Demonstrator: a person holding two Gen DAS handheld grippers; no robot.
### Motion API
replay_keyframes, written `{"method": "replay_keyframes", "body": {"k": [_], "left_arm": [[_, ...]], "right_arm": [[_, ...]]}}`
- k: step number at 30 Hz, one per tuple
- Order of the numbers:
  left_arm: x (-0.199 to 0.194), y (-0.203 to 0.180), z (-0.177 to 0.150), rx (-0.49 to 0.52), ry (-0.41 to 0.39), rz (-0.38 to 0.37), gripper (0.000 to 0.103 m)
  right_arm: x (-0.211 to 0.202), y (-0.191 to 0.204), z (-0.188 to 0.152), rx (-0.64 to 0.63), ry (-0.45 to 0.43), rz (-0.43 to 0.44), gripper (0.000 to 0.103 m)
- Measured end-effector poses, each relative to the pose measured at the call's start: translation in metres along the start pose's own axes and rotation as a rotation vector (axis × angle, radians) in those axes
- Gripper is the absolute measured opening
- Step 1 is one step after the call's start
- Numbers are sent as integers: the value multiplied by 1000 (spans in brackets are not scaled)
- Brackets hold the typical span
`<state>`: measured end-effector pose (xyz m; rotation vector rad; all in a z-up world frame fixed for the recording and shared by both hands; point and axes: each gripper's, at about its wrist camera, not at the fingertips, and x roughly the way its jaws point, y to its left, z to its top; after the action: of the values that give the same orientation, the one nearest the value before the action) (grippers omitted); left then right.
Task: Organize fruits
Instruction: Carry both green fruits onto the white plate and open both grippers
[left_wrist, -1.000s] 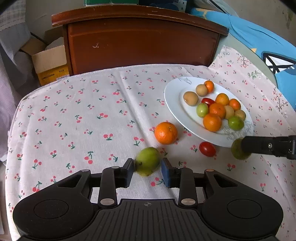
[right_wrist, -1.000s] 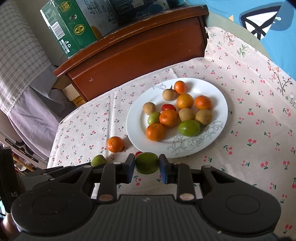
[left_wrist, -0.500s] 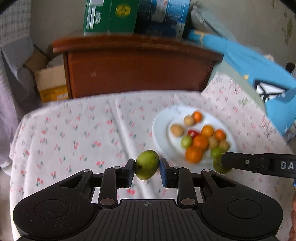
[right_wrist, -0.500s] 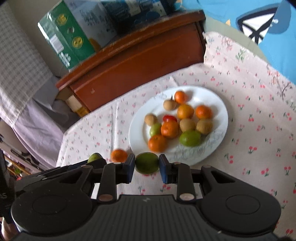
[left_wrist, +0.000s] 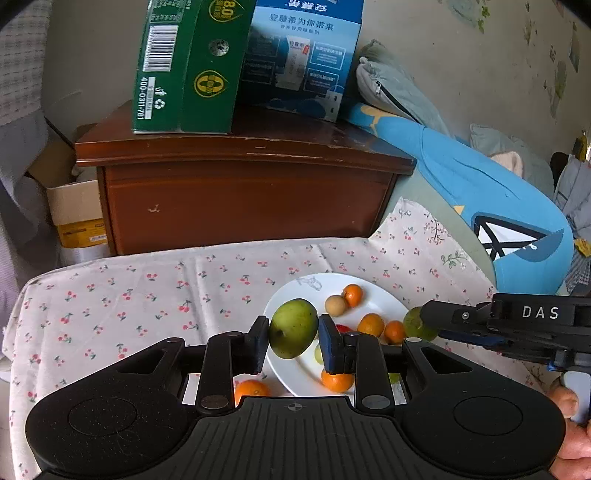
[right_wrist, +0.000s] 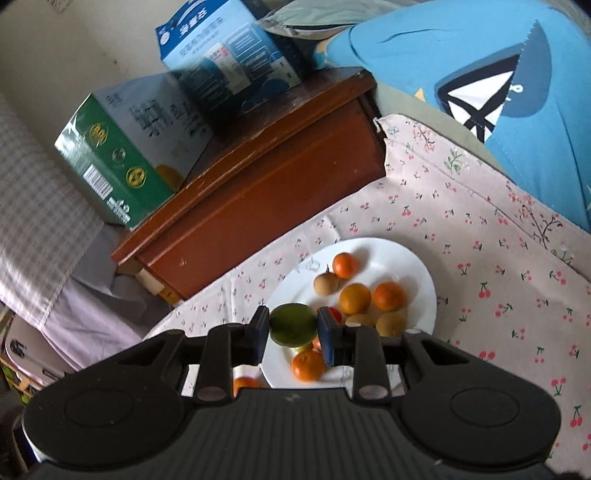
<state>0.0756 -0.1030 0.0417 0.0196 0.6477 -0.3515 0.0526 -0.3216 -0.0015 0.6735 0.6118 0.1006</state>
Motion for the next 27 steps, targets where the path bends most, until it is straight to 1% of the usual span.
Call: {"method": "replay_keyframes", "body": {"k": [3, 5, 8, 18, 24, 25, 27], "left_arm": [[10, 0, 0, 12, 14, 2, 26], [19, 0, -2, 12, 39, 4, 26], [32, 1, -5, 11, 63, 8, 26], [65, -2, -13, 12, 121, 4, 26], [80, -4, -16, 13, 134, -5, 26], [80, -5, -16, 14, 128, -1, 28], [79, -6, -15, 22, 117, -8, 28]], "right_arm": [[7, -3, 2, 15, 6, 11, 28], [12, -6, 2, 39, 19, 23, 28], [22, -10, 1, 57, 30, 16, 28], [55, -10, 5, 15, 39, -26, 28], [71, -12, 8, -5, 43, -52, 29], [74, -13, 8, -3, 46, -54, 30], [76, -13, 9, 0, 42, -56, 31]]}}
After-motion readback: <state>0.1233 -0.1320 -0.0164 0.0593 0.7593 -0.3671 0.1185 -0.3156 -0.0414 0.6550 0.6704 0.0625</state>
